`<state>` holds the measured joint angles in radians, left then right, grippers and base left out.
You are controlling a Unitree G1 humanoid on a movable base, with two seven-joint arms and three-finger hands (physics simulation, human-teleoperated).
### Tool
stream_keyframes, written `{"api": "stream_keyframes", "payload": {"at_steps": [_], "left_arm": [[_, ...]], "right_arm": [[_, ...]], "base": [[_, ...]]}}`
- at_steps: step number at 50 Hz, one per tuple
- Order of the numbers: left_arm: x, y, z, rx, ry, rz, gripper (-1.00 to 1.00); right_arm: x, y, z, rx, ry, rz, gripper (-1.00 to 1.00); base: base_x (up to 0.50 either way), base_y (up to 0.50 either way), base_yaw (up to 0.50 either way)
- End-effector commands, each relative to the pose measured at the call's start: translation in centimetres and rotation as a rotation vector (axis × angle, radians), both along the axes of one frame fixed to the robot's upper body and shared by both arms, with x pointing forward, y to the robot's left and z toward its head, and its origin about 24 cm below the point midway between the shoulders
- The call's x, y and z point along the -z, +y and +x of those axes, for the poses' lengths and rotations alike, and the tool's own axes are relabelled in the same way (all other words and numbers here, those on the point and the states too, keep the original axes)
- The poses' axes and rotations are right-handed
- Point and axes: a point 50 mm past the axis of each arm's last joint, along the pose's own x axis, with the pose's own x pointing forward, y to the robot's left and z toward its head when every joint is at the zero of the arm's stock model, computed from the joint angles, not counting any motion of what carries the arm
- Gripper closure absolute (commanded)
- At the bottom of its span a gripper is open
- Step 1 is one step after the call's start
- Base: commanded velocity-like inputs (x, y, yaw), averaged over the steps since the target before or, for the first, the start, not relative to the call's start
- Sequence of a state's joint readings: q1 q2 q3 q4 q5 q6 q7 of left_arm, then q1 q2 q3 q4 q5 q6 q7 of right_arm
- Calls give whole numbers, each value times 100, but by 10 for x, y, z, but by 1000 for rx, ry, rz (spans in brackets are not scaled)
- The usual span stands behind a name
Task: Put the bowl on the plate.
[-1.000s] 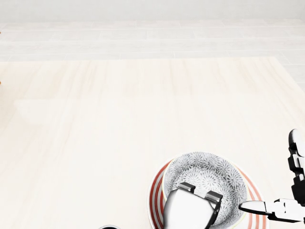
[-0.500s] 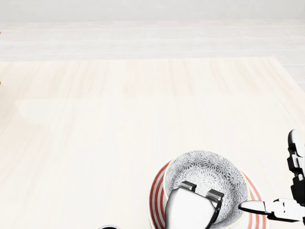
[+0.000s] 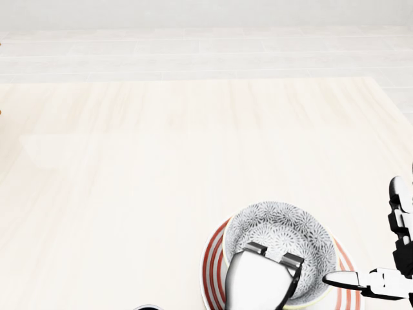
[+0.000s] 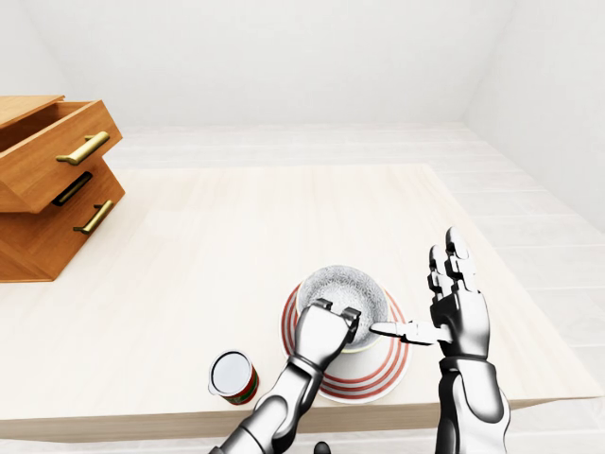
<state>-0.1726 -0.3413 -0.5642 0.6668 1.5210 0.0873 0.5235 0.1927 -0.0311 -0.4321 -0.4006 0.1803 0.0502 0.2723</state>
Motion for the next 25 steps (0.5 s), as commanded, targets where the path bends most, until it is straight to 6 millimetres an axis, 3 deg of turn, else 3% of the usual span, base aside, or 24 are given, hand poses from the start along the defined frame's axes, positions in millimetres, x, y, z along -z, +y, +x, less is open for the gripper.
{"api": "stream_keyframes", "payload": {"at_steps": [1, 13, 25], "left_arm": [[26, 8, -12, -30, 133, 16, 100], [25, 8, -13, -31, 123, 14, 100], [26, 9, -18, -23, 119, 17, 84]], "right_arm": [[-1, 0, 1, 1, 3, 0, -100], [-2, 0, 1, 4, 3, 0, -100], [-4, -1, 2, 7, 4, 1, -100]], "base": [[0, 0, 0], [0, 0, 0], [0, 0, 0]]}}
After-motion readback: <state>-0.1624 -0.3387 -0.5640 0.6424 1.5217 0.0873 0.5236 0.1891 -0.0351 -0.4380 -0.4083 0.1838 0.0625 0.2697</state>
